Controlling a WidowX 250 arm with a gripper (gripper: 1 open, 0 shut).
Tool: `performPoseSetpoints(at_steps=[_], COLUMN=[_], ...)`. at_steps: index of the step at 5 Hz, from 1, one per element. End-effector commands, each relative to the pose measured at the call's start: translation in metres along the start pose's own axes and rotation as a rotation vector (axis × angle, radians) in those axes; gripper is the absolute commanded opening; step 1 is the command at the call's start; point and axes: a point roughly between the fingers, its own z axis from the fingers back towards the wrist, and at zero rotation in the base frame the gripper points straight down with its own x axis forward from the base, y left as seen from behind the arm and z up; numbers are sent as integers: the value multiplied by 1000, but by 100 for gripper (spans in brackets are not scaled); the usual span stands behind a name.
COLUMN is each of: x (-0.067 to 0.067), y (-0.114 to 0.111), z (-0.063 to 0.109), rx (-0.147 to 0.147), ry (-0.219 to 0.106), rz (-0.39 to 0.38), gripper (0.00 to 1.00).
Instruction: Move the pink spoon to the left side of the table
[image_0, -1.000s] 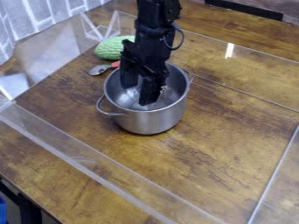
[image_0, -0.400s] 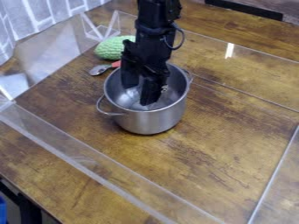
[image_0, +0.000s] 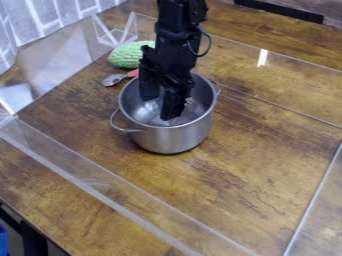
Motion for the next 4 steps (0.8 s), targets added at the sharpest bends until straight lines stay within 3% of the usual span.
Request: performPoseSetpoints(at_steps=[1,4], x=[0,0], y=[8,9], z=[26,26], rx=[26,25], ry=[-81,-100], rz=[21,22], gripper=[0,0])
